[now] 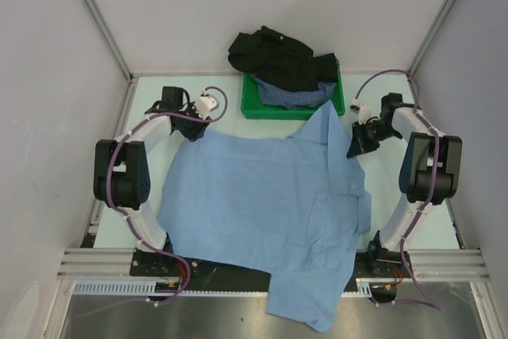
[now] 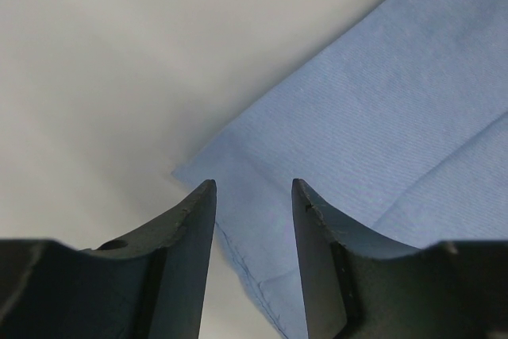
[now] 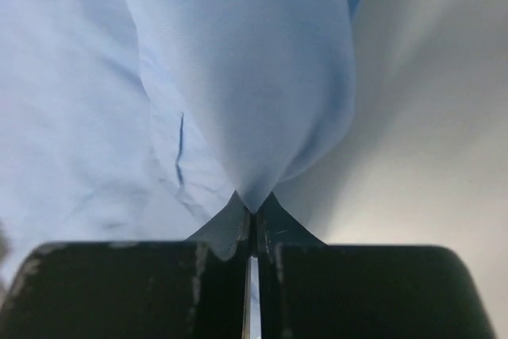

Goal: Fold and stack the long sleeve shirts
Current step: Flatten the shirt out

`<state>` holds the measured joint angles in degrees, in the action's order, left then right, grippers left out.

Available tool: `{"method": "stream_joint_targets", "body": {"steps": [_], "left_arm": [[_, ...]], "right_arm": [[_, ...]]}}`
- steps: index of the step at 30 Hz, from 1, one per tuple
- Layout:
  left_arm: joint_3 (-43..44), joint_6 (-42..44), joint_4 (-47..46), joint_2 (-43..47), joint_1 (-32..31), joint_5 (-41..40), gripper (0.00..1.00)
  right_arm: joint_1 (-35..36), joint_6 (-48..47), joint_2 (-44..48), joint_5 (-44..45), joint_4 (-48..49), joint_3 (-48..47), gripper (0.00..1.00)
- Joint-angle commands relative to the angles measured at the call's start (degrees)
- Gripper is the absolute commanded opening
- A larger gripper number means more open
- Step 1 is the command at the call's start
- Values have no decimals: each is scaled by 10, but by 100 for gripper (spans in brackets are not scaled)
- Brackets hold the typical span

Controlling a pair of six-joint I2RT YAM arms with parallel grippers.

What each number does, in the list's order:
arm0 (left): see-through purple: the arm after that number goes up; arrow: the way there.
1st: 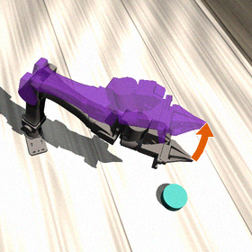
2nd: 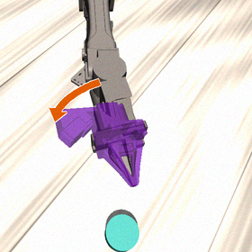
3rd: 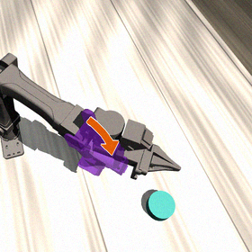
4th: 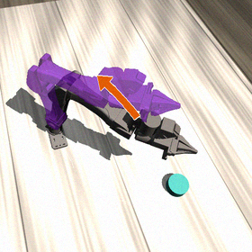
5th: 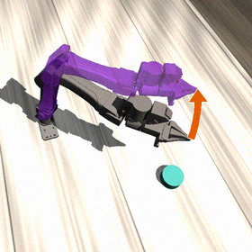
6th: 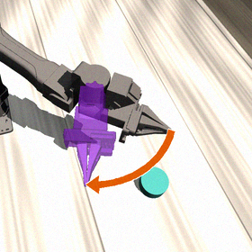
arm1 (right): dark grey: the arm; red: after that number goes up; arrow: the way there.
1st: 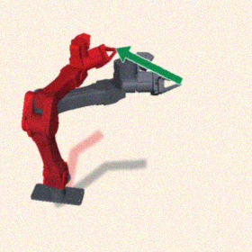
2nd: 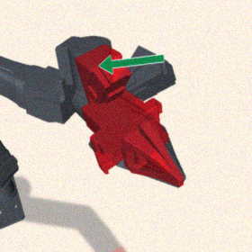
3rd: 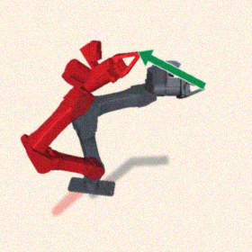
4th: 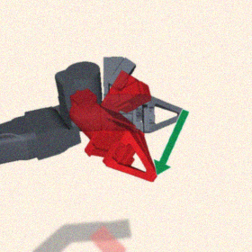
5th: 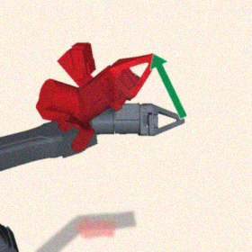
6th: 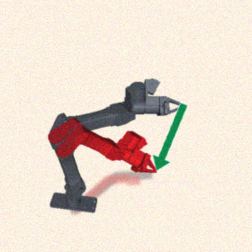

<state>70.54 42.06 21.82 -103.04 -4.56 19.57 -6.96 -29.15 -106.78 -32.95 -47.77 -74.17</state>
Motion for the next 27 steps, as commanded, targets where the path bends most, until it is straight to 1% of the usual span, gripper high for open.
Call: {"method": "stream_joint_targets", "body": {"steps": [1,2,3,4,5,6,7,8,9,10,11,12,13,15,18,21,23,24,27], "left_arm": [[-7,-4,4,36,10,39,48],[-7,-7,3,36,10,42,48],[-6,-9,3,36,10,46,48],[-3,-13,2,34,10,47,48],[5,-16,2,27,10,47,49],[10,-18,4,22,10,46,49],[19,-22,8,19,10,45,49],[21,-22,9,14,10,45,49],[23,-22,10,14,10,44,49],[23,-20,10,15,10,46,50],[21,-19,10,19,10,46,50],[19,-18,9,21,10,46,50],[16,-17,10,22,10,48,50],[9,-17,9,27,10,52,50],[-4,-13,9,30,11,56,50],[-18,-6,12,33,14,56,50],[-23,-3,15,34,18,58,50],[-23,-6,15,35,20,59,51],[-23,-8,17,40,22,58,50]], "right_arm": [[-25,37,75,-214,-39,-82,0],[-21,66,79,-235,-25,-93,0],[-3,95,81,-257,20,-110,0],[8,122,74,-258,47,-123,0],[20,171,64,-255,73,-135,0],[30,188,52,-242,106,-150,0],[48,204,14,-228,113,-197,2],[55,200,-9,-209,103,-227,7],[60,186,-32,-186,53,-263,17],[65,172,-58,-179,22,-312,24],[65,166,-88,-166,0,-323,32],[63,158,-96,-140,-24,-324,46],[56,156,-97,-125,-26,-317,52],[42,141,-84,-86,-23,-271,61],[12,101,-62,-52,-27,-207,63],[-22,68,-39,-46,-26,-149,62],[-40,48,-37,-59,-28,-125,60],[-42,43,-40,-62,-30,-107,55],[-39,39,-50,-84,-34,-72,49]]}}
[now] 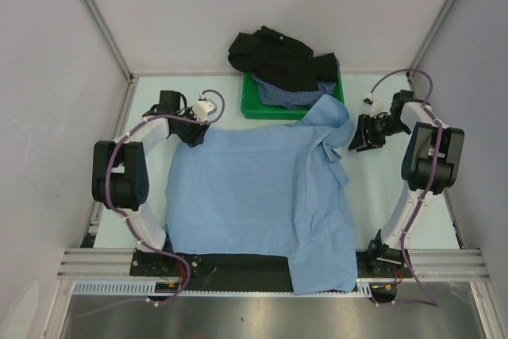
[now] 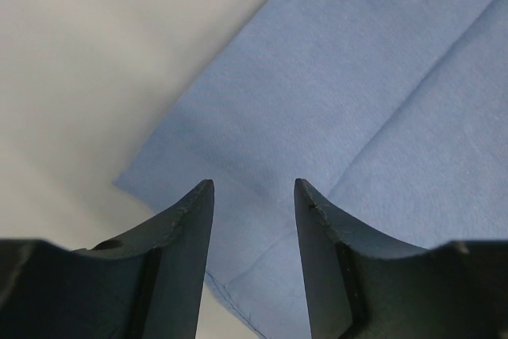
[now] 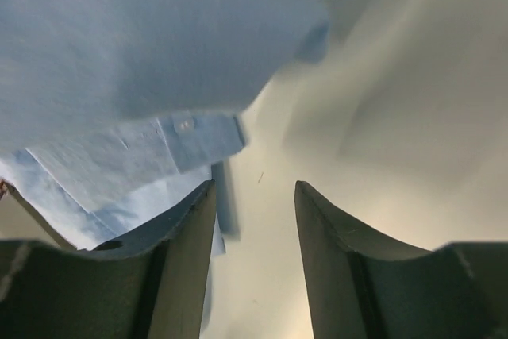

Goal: Fold and stack the long sleeve shirts
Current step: Flatten the shirt out

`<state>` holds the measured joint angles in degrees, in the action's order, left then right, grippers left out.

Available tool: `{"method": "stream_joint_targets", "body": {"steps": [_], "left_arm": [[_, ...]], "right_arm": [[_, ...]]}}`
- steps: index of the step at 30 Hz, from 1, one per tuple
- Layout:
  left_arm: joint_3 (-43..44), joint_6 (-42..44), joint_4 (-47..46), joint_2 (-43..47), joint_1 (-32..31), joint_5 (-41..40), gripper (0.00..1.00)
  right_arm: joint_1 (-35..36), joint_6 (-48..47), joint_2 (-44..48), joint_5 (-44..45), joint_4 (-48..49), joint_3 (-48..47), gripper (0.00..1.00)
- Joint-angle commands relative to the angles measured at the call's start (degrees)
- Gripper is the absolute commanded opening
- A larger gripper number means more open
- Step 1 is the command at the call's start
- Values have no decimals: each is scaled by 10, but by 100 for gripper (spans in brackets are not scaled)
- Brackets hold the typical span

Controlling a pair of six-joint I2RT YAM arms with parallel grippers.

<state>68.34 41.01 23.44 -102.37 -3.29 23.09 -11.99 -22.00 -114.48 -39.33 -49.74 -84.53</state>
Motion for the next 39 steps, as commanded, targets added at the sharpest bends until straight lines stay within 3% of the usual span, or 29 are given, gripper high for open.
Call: {"method": "stream_joint_targets", "body": {"steps": [1,11,17,19,20,24,28,29,31,32,34,35,37,39], "left_arm": [[-1,2,1,37,9,24,50],[-13,2,5,52,9,20,50],[-12,-2,3,56,9,19,51],[-11,-4,3,58,9,19,51],[-11,-4,3,59,8,20,51],[-14,-7,2,67,8,20,51],[-20,-7,-2,71,9,15,51],[-20,-6,-2,68,9,13,51],[-21,-5,-3,66,9,13,51],[-21,-5,-3,62,9,13,51],[-21,-4,-5,60,9,13,52],[-19,-5,-4,57,9,13,51],[-20,-7,-4,56,9,16,52],[-19,-8,-5,57,9,19,52]], "right_arm": [[15,-31,24,-27,-15,38,47],[38,-13,-42,-71,-11,74,41],[37,-57,-37,-80,-58,96,40],[33,-76,-25,-85,-76,103,18],[22,-80,-15,-87,-80,106,0],[-29,-95,63,-54,-108,121,0],[-73,-102,144,38,-113,160,0],[-74,-123,161,53,-119,168,2],[-73,-139,190,79,-138,186,16],[-74,-147,197,81,-144,189,42],[-77,-147,217,82,-150,191,62],[-79,-147,224,78,-147,188,79],[-80,-124,236,81,-113,184,89],[-80,-77,244,94,-80,177,91]]}}
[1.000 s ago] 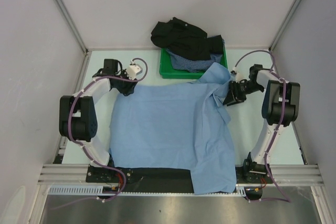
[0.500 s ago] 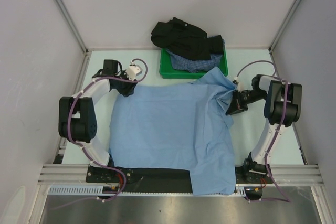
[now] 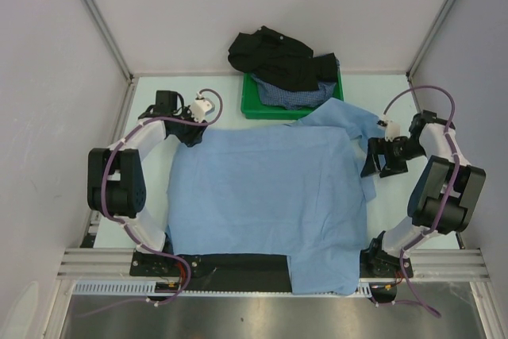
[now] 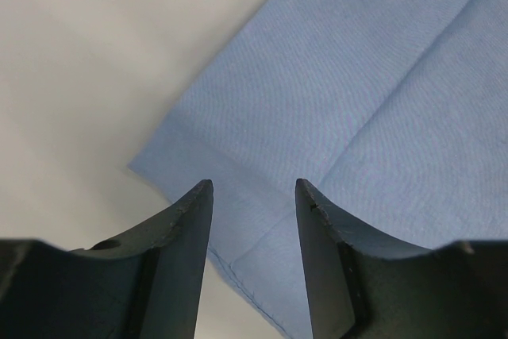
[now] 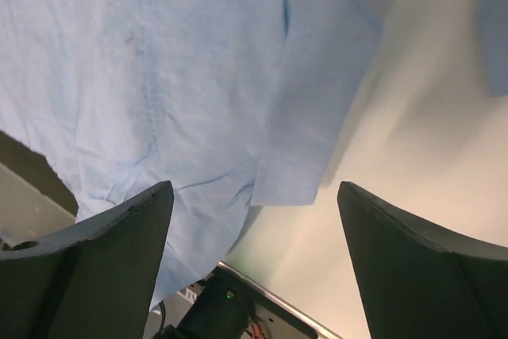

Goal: Fold and stack the long sleeve shirts
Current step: Flatten the shirt out, then fold the shirt

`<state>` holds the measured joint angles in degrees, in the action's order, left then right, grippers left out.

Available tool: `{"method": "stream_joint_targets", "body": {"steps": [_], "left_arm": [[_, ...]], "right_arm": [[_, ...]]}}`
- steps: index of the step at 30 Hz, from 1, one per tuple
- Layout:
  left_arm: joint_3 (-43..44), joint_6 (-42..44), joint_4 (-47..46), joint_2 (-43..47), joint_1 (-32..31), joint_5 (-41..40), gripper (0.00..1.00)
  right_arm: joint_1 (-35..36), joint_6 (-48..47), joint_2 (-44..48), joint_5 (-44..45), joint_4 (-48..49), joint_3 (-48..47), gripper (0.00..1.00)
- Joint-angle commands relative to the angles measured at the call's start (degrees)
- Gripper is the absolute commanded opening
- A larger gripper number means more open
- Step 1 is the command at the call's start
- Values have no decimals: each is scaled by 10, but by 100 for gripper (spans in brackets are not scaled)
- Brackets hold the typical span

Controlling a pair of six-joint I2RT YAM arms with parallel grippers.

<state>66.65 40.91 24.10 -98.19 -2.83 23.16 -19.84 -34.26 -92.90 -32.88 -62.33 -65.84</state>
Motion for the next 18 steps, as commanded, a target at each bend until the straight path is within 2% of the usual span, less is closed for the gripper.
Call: {"method": "stream_joint_targets", "body": {"steps": [1,6,12,13,18], "left_arm": [[-3,-6,-12,15,5,18,52],[-6,-4,-12,20,5,18,51],[0,0,-11,14,5,18,53],[1,1,-11,13,5,17,54],[5,8,-6,12,5,19,59]], "right_arm": [[0,59,30,39,77,-12,91],[0,126,1,106,196,-58,91],[19,118,-93,155,298,-164,96],[25,112,-109,163,307,-176,100],[61,78,-205,187,282,-248,100]]}}
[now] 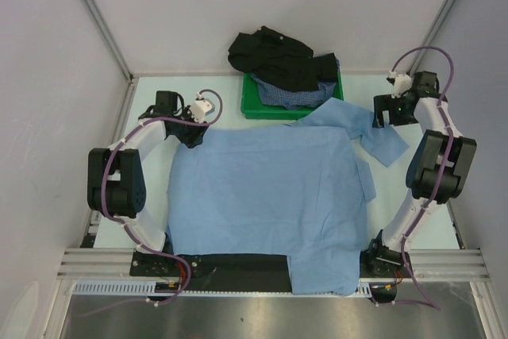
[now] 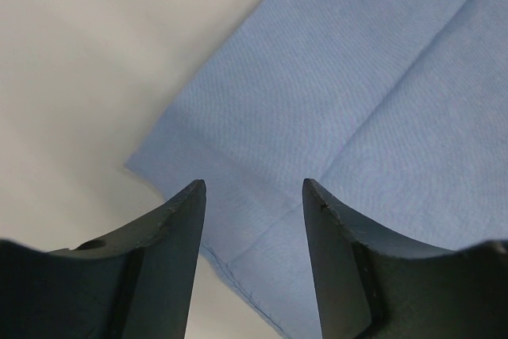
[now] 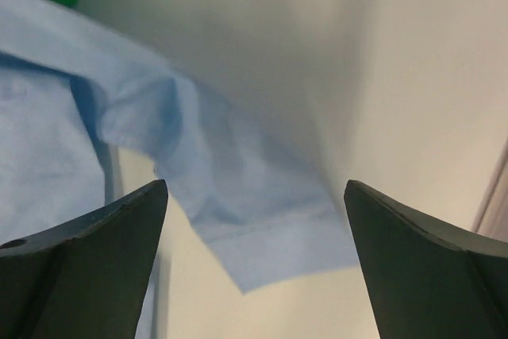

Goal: Fold and stack the long sleeve shirts
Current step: Fold the shirt

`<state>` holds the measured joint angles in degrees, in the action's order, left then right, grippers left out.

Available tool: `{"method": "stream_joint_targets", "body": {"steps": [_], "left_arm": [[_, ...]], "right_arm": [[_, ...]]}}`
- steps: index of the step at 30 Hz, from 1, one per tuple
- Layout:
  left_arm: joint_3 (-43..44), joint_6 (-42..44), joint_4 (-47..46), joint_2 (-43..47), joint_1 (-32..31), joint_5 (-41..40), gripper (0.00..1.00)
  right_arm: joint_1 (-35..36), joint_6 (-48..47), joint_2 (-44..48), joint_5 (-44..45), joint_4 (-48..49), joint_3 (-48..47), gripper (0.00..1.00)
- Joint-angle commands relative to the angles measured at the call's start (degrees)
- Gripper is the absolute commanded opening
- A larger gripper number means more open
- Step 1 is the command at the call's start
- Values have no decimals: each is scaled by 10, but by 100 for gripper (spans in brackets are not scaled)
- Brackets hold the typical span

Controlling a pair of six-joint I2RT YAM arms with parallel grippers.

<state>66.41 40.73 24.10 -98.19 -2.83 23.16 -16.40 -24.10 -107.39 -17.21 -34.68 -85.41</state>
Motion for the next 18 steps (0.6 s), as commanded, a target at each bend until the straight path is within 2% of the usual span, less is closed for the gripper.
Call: {"method": "stream_joint_targets", "body": {"steps": [1,3,4,5,6,7,8,11,13,16,18], "left_arm": [[8,12,-7,11,5,19,60],[6,13,-7,11,5,19,61],[6,14,-7,11,5,20,61],[6,15,-7,12,5,22,61],[6,14,-8,12,5,22,61],[7,14,-8,12,5,25,61],[8,14,-8,14,6,26,61],[13,15,-11,16,6,28,60],[15,18,-17,13,6,26,59],[28,34,-21,2,9,28,59],[42,45,-25,-14,12,33,58]], "right_arm": [[29,-35,-70,24,-6,-63,100],[34,-38,-95,20,-52,-78,98],[32,-42,-98,10,-64,-77,88],[30,-51,-99,-12,-87,-78,69],[27,-51,-99,-22,-97,-79,30],[23,-51,-89,-40,-108,-89,12],[21,-36,-80,-86,-130,-97,0],[12,-9,-24,-209,-154,-138,0],[15,44,15,-266,-149,-165,0],[28,134,39,-333,-112,-221,0],[30,198,54,-363,-40,-232,0]]}}
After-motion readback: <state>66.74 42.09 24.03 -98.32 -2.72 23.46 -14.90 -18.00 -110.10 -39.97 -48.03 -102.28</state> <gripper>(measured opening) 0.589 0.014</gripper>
